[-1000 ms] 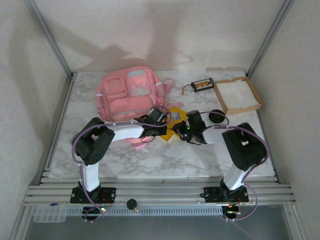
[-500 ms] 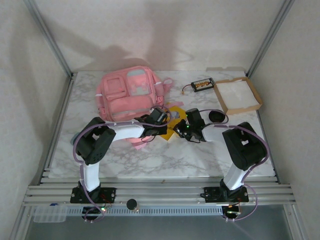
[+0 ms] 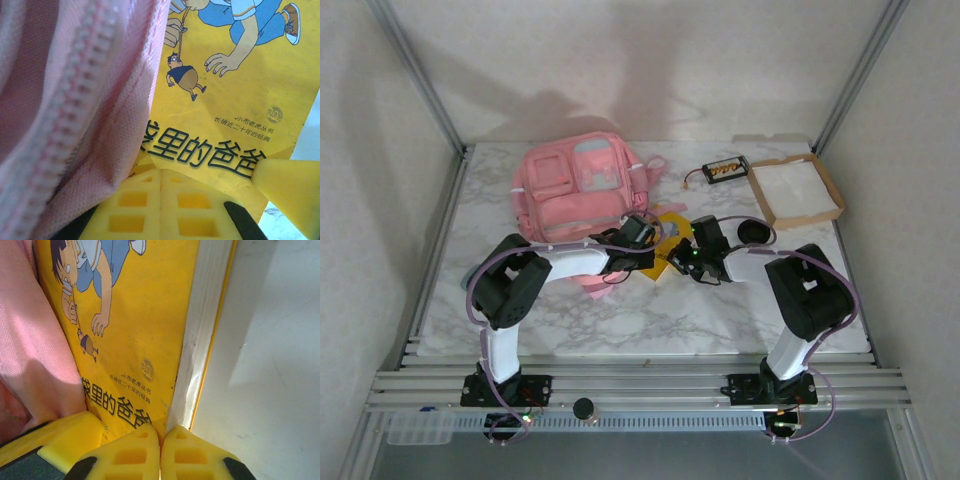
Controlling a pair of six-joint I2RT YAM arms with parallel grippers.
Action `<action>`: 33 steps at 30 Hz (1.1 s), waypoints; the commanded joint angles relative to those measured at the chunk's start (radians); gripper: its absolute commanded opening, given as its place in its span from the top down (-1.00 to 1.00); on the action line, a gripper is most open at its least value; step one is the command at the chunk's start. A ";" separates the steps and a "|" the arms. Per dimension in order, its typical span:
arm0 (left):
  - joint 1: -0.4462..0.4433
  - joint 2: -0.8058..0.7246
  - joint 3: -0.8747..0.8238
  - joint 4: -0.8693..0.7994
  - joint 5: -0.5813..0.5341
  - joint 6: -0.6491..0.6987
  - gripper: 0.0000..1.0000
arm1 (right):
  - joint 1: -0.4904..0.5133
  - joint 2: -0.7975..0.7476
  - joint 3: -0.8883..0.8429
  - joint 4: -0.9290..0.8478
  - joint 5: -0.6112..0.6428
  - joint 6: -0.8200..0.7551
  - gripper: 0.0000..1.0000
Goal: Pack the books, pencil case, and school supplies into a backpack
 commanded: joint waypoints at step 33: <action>-0.048 0.153 0.279 -0.017 0.172 0.027 -0.38 | -0.464 -0.334 -0.159 -0.410 -0.129 -0.505 0.35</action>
